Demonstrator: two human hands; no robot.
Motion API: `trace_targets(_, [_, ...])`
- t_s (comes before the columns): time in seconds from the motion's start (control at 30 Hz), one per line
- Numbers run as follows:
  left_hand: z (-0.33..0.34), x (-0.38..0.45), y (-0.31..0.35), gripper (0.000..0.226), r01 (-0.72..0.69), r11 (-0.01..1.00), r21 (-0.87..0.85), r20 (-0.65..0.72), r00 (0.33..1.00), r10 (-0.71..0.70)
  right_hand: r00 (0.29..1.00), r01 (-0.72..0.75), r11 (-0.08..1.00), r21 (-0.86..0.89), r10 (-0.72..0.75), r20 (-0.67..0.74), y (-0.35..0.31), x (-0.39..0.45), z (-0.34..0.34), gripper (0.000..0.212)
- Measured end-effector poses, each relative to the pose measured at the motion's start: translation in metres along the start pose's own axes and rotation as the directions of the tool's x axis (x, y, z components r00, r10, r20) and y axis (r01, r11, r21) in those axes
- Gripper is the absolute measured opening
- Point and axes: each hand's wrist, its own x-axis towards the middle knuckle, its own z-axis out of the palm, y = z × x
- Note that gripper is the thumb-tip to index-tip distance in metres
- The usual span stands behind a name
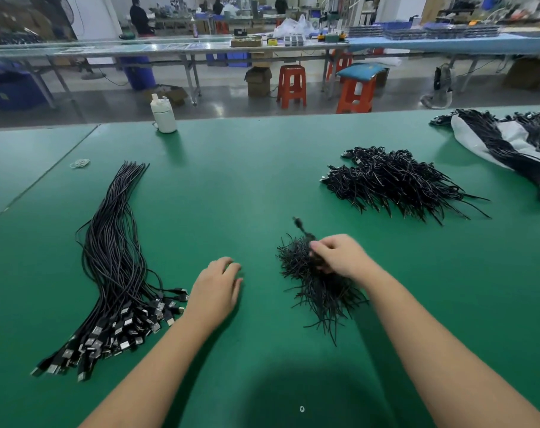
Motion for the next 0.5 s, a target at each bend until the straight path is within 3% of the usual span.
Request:
trace_targets(0.07, [0.009,-0.009,-0.012,0.021,0.034,0.994,0.105,0.065,0.997,-0.04,0.988,-0.104,0.936,-0.336,0.057,-0.146,0.027,0.005,-0.029,0.038])
trace_targets(0.13, [0.014,-0.016,-0.018,0.018,0.02,0.987,0.158,0.099,0.994,-0.036,0.95,-0.262,0.841,-0.473,0.137,-0.282,0.057,0.006,-0.055,0.037])
trace_targets(0.23, [0.017,-0.016,-0.019,0.018,0.016,0.983,0.182,0.103,0.994,-0.035,0.886,-0.433,0.719,-0.544,0.229,-0.402,0.097,0.003,-0.076,0.04])
trace_targets(0.37, [0.016,-0.006,-0.022,0.025,0.049,0.974,0.221,0.171,0.981,-0.088,0.864,-0.498,0.616,-0.611,0.286,-0.415,0.126,-0.004,-0.076,0.043])
trace_targets(0.43, [0.016,-0.003,-0.028,0.033,0.016,0.969,0.246,0.228,0.971,-0.074,0.862,-0.5,0.564,-0.657,0.25,-0.441,0.126,-0.006,-0.073,0.047])
trace_targets(0.5, [0.012,-0.002,-0.035,0.037,-0.023,0.969,0.245,0.292,0.955,-0.051,0.849,-0.487,0.53,-0.694,0.1,-0.52,0.122,-0.005,-0.072,0.048])
